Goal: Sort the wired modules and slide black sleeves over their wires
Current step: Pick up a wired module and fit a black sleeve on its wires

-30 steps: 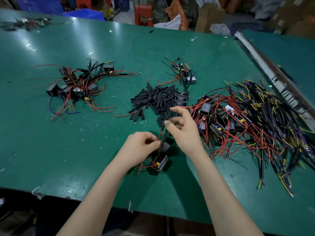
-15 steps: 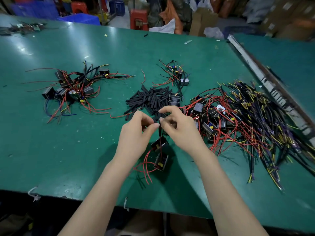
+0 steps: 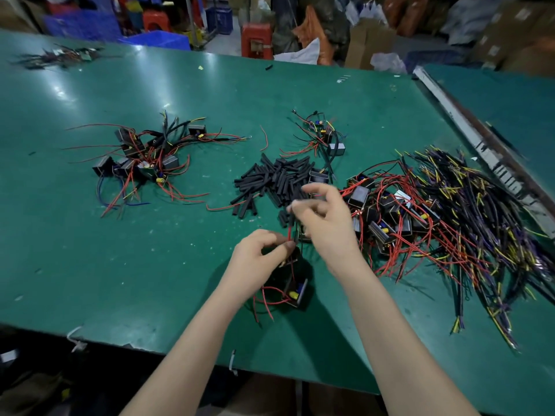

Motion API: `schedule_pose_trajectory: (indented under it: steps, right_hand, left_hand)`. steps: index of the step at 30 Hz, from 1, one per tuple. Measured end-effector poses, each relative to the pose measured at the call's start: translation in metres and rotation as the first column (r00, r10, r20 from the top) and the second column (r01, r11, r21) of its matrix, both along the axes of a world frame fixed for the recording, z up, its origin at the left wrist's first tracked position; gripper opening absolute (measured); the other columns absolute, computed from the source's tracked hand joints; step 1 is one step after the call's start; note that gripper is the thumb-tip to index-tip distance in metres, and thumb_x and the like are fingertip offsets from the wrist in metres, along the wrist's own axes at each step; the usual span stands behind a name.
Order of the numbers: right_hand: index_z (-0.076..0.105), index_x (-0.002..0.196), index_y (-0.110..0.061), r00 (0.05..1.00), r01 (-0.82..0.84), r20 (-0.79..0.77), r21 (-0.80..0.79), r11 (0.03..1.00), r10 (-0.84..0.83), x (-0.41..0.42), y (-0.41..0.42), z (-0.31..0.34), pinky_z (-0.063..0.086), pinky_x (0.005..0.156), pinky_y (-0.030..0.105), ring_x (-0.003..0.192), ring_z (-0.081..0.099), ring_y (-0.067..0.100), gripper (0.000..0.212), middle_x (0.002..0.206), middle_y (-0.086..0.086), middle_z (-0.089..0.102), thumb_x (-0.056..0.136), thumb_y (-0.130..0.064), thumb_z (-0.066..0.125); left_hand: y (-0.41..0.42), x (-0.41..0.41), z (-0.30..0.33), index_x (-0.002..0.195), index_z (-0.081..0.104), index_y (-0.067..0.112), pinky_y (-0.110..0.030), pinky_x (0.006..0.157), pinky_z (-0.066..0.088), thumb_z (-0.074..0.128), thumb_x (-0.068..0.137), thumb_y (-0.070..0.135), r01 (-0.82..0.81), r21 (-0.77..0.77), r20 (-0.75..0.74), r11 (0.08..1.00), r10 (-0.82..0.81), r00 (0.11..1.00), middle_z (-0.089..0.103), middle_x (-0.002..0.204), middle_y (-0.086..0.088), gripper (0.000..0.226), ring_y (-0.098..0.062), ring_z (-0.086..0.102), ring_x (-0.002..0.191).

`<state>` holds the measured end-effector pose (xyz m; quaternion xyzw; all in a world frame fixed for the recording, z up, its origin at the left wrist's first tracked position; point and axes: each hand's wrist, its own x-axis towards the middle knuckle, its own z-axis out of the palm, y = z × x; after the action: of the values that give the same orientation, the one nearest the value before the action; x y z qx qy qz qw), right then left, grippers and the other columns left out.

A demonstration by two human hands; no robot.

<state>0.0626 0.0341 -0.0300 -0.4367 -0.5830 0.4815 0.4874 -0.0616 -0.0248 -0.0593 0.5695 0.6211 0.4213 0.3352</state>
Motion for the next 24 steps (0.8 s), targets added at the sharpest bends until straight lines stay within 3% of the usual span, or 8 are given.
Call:
schedule_pose_trajectory:
  steps: [2,4,6,8,10,15,20,24]
  right_hand:
    - [0.051,0.095,-0.026,0.98,0.166,-0.112,-0.02,0.986,-0.167,-0.001,0.01,0.011,0.04,0.059,0.02,0.056,0.05,0.001,0.022,0.079,-0.001,0.068,0.09,-0.008,0.062]
    - [0.05,0.096,-0.025,0.957,0.287,-0.037,0.01,0.958,-0.286,0.001,0.025,0.023,0.04,0.064,0.024,0.061,0.051,0.005,0.018,0.08,-0.004,0.065,0.09,-0.012,0.062]
    - [0.051,0.098,-0.026,0.914,0.234,0.321,0.08,0.969,-0.247,0.004,0.04,0.031,0.037,0.063,0.02,0.068,0.052,0.006,0.015,0.082,-0.007,0.063,0.09,-0.019,0.061]
    - [0.053,0.101,-0.028,0.705,0.091,0.703,0.044,0.995,-0.096,0.001,0.05,0.034,0.039,0.065,0.022,0.08,0.055,0.015,0.014,0.092,-0.003,0.064,0.089,-0.022,0.059]
    - [0.056,0.105,-0.027,0.514,-0.017,0.858,-0.006,1.0,0.014,-0.006,0.054,0.036,0.045,0.073,0.031,0.092,0.056,0.025,0.018,0.105,0.003,0.063,0.089,-0.021,0.057]
    - [0.059,0.109,-0.027,0.224,-0.187,0.967,-0.079,0.979,0.121,-0.02,0.052,0.031,0.049,0.08,0.039,0.105,0.055,0.03,0.023,0.118,0.005,0.059,0.09,-0.016,0.052]
    - [0.062,0.111,-0.019,0.115,-0.205,0.993,0.001,0.979,0.023,-0.032,0.049,0.02,0.041,0.074,0.038,0.106,0.056,0.034,0.023,0.121,0.009,0.049,0.094,-0.032,0.056]
    - [0.063,0.106,-0.012,0.063,-0.259,0.997,-0.015,0.966,0.033,-0.038,0.045,0.011,0.04,0.071,0.037,0.103,0.058,0.035,0.019,0.117,0.009,0.055,0.095,-0.027,0.057]
  left_hand:
    - [0.001,-0.001,-0.003,0.07,0.064,0.031,-0.01,0.078,0.037,0.067,0.086,0.022,0.021,0.011,-0.009,1.0,-0.021,1.0,0.062,0.087,0.008,0.019,-0.001,0.057,0.085]
    - [0.001,-0.005,-0.008,0.069,0.061,0.036,-0.01,0.075,0.038,0.066,0.087,0.02,0.005,0.032,0.009,0.999,-0.005,1.0,0.062,0.085,0.011,0.025,0.004,0.056,0.079]
    - [0.0,-0.01,-0.014,0.077,0.064,0.038,-0.012,0.073,0.043,0.065,0.087,0.018,-0.037,0.039,0.111,0.999,0.032,0.993,0.066,0.081,0.014,0.023,0.002,0.058,0.073]
    - [0.0,-0.013,-0.019,0.086,0.066,0.035,-0.016,0.074,0.049,0.066,0.087,0.014,-0.07,0.043,0.238,0.997,0.058,0.97,0.069,0.078,0.015,0.021,-0.001,0.06,0.073]
    - [0.0,-0.014,-0.022,0.088,0.065,0.032,-0.018,0.074,0.052,0.067,0.086,0.013,-0.098,0.056,0.285,0.994,0.079,0.955,0.07,0.079,0.016,0.019,-0.003,0.062,0.075]
    - [0.0,-0.014,-0.027,0.087,0.062,0.031,-0.014,0.075,0.049,0.064,0.088,0.013,-0.106,0.059,0.297,0.993,0.084,0.951,0.069,0.083,0.019,0.018,-0.001,0.063,0.08]
    - [-0.001,-0.013,-0.027,0.086,0.061,0.035,-0.022,0.078,0.049,0.062,0.089,0.01,-0.141,0.117,0.23,0.983,0.112,0.967,0.066,0.091,0.01,0.025,-0.006,0.061,0.081]
    - [-0.002,-0.015,-0.026,0.088,0.063,0.036,-0.033,0.081,0.052,0.062,0.088,0.01,-0.15,0.156,0.214,0.976,0.115,0.97,0.063,0.097,0.003,0.027,-0.012,0.061,0.087]
